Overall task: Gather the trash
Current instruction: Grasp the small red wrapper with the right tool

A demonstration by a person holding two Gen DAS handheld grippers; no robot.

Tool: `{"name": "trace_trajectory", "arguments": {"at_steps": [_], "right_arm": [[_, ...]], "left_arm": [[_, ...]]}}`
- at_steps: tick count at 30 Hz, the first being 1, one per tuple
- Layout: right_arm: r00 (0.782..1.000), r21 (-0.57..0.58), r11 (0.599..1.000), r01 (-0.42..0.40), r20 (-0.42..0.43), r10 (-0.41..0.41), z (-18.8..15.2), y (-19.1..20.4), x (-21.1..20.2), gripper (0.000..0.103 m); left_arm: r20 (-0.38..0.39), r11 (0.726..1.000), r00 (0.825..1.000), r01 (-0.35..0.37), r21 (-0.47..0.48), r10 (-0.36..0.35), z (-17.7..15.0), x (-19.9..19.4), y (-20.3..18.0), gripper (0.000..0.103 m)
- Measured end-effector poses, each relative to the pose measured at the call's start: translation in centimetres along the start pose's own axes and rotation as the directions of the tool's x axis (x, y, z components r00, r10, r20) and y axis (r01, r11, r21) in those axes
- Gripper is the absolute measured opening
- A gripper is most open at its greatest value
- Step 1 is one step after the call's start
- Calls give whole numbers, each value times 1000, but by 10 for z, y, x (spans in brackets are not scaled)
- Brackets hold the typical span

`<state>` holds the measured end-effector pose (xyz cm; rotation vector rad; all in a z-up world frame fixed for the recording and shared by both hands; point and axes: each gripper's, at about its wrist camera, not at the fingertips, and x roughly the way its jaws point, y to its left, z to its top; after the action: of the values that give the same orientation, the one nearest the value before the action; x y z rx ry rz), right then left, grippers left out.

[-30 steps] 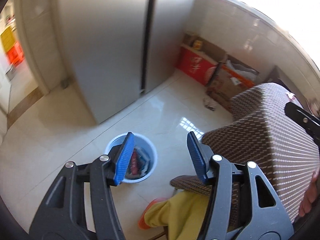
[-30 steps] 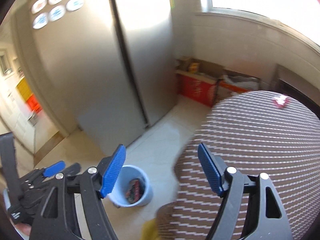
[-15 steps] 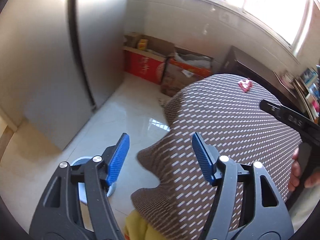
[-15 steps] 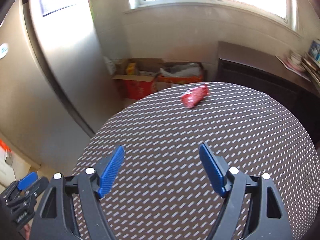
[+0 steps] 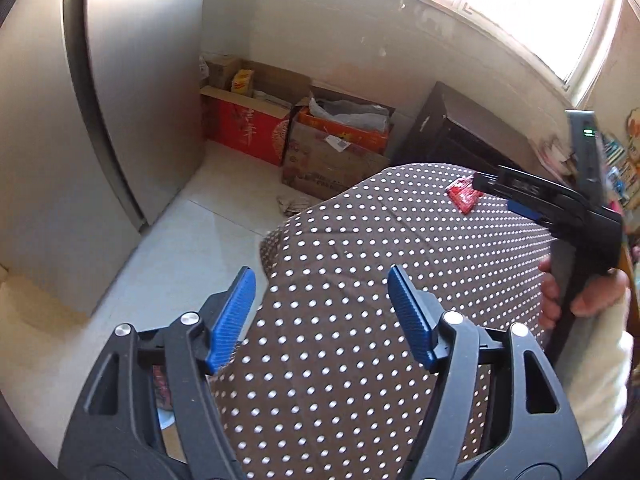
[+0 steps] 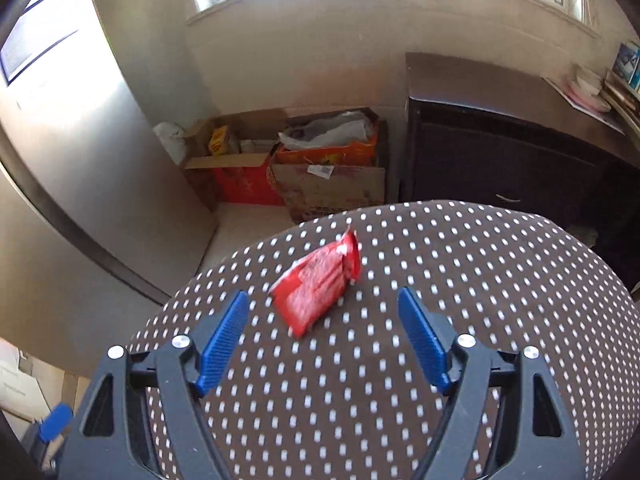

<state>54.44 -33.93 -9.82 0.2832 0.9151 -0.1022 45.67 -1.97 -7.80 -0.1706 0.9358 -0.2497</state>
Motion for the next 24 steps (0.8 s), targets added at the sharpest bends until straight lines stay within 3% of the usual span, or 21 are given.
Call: {"name": "trace_trajectory", "arguments": {"at_steps": [4,6,7,9,15,19,21,24], "right_arm": [[1000,73,997,9,-28,-7,15,-12,24,70],[999,84,996,-1,-35,4,16,-9,30,64],[999,64,998,-2,-31,4,18,-5,32,54],[999,25,1000,10,-41,-9,22,0,38,25],[996,24,997,-77,-50,78,3,10,21,21],[988,0,988,-152,-25,152,-30,30,-22,20],[988,-7,988,-153,11,153,-47,38,-43,20],[975,-9,976,-219,24,219,-73,46,-72,21]], "left_arm": [[23,1000,1000,-8,13,8,0,2,3,68],[20,1000,1000,-12,12,12,0,4,4,68],[17,1000,1000,-15,9,15,0,5,6,68],[17,1000,1000,-24,2,24,0,4,9,68],[21,1000,1000,-16,-6,16,-8,-3,11,68],[29,1000,1000,4,16,-5,-18,-11,0,74],[26,999,999,25,39,-26,-25,-14,-9,75],[18,996,998,67,66,-68,-38,-19,-24,75]]}}
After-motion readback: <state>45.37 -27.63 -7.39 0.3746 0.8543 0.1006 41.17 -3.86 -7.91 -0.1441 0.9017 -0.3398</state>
